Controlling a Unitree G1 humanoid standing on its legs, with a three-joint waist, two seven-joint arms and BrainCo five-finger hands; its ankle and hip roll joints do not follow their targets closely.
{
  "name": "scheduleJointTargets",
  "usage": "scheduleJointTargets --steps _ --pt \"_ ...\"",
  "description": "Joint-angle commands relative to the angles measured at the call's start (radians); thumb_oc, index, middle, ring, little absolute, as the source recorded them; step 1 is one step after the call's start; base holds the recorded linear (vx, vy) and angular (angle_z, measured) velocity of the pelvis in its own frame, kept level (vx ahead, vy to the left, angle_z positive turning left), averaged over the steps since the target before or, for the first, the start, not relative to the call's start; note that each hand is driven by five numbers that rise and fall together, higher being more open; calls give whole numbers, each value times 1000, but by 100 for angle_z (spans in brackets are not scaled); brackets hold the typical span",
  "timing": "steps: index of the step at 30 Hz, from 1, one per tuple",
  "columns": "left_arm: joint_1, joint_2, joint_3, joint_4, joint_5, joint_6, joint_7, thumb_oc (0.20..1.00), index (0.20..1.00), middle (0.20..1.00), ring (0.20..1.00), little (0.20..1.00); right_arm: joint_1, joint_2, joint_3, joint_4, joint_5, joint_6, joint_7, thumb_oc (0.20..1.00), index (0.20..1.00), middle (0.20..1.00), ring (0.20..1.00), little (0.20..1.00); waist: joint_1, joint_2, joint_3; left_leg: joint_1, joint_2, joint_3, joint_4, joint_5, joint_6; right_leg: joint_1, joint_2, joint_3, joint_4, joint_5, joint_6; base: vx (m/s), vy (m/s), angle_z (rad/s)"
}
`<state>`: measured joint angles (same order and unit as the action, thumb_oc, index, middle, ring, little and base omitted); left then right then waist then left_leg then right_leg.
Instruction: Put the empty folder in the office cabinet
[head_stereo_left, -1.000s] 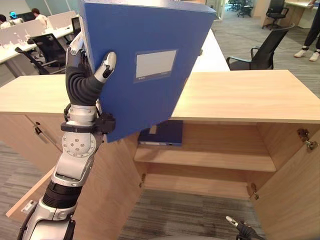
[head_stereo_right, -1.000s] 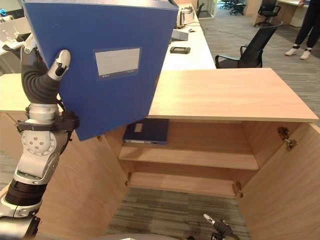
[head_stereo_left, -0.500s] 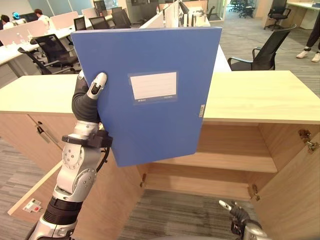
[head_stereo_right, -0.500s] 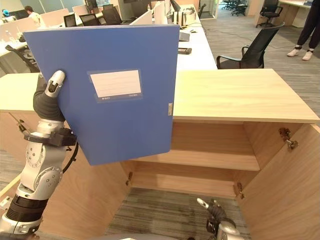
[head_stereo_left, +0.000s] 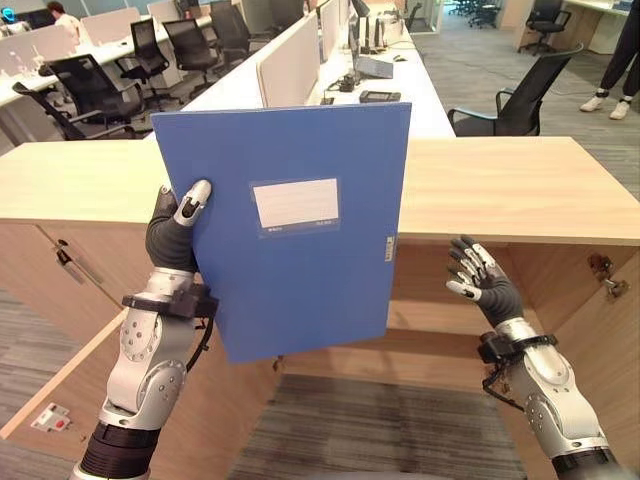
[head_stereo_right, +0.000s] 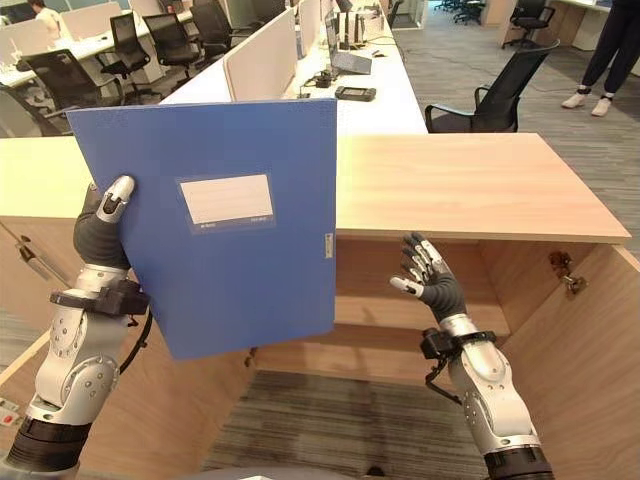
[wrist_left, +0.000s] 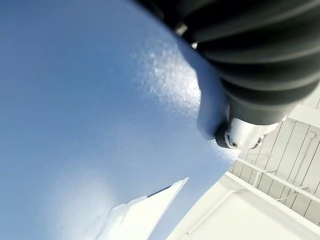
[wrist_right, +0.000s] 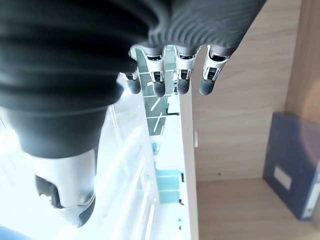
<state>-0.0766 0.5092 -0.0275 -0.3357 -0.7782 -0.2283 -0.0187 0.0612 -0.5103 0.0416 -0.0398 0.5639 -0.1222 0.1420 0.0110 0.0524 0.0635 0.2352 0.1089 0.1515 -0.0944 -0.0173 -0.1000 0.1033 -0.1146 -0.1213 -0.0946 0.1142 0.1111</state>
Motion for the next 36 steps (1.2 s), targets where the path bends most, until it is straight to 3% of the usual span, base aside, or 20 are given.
scheduleJointTargets --steps 1,14,36 --pt "-49 19 51 -19 -27 -39 -16 200 200 200 200 200 -100 13 0 -44 35 -52 24 1000 1000 1000 1000 1000 2 -40 1 -19 -26 -48 7 -27 17 61 -12 22 48 -130 45 0 0 0" --pt "-51 -6 43 -8 8 -33 -39 200 200 200 200 200 -148 55 100 -174 86 -30 119 1000 1000 1000 1000 1000 1 -42 -1 -17 -26 -44 7 -29 18 62 -11 29 47 -134 41 0 1 -1" --pt "-118 2 -28 42 108 -7 -105 200 200 200 200 200 -220 83 217 -158 63 13 178 1000 1000 1000 1000 1000 2 -49 -4 -16 -26 -40 7 -30 21 61 -15 33 49 -133 38 0 0 0"
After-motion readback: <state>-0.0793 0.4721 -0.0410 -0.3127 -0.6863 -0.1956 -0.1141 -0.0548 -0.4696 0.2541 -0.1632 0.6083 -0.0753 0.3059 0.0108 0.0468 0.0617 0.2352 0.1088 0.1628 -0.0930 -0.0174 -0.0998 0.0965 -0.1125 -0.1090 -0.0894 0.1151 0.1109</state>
